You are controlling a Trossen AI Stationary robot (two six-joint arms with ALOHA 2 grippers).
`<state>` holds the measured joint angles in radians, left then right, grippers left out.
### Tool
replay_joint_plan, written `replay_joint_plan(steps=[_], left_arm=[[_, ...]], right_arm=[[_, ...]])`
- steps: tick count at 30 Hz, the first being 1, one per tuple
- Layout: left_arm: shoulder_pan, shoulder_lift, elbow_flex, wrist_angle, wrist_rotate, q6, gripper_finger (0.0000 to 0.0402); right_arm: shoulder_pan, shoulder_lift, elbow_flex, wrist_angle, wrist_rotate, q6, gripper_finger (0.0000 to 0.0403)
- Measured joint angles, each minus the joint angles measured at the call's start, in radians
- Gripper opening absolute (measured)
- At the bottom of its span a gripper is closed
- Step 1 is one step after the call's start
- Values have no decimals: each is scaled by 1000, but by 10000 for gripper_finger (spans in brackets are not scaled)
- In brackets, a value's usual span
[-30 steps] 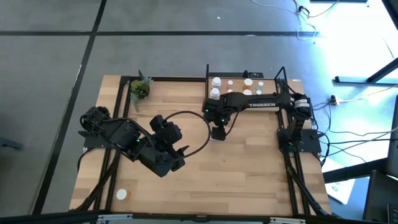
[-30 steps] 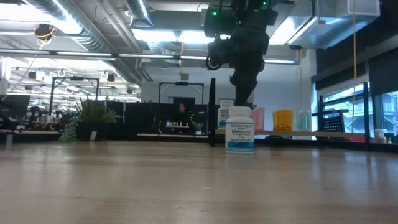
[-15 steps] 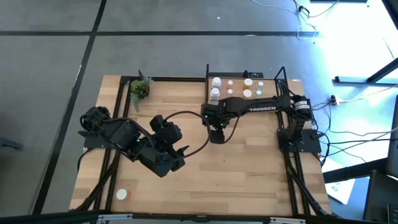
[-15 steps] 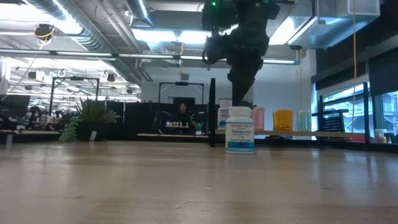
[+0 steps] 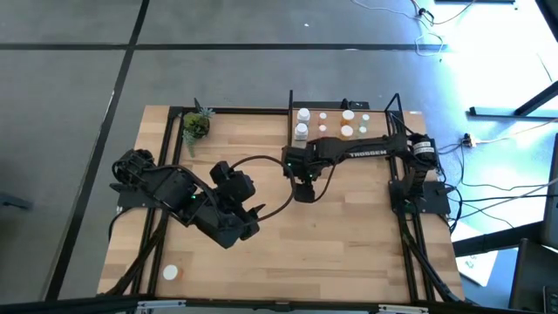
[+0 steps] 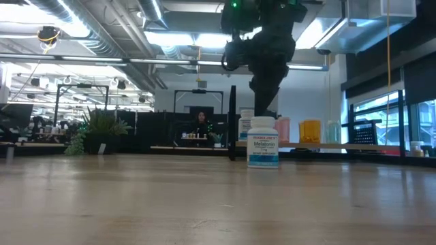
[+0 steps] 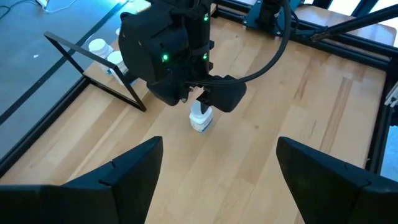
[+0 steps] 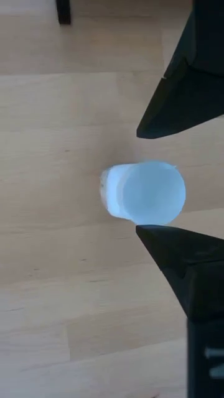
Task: Pick and place medicine bottles onto shelf by color
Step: Put the white pill bottle on the shelf aligned with the other white pill bottles
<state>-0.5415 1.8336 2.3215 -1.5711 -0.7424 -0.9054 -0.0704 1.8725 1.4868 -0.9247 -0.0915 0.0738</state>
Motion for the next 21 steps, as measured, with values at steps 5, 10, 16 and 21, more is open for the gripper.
replay_joint_plan(steps=[5, 10, 16, 21], left_arm=[[0, 0, 0, 0, 0, 0, 309], [0, 0, 0, 0, 0, 2, 309], [0, 0, 0, 0, 0, 2, 309], [0, 1, 0, 0, 0, 2, 309]], right_arm=[[2, 1, -45, 12, -23, 0, 241], [3, 1, -52, 27, -8, -1, 241], [3, 9, -51, 61, -7, -2, 241], [3, 45, -52, 65, -6, -3, 241]])
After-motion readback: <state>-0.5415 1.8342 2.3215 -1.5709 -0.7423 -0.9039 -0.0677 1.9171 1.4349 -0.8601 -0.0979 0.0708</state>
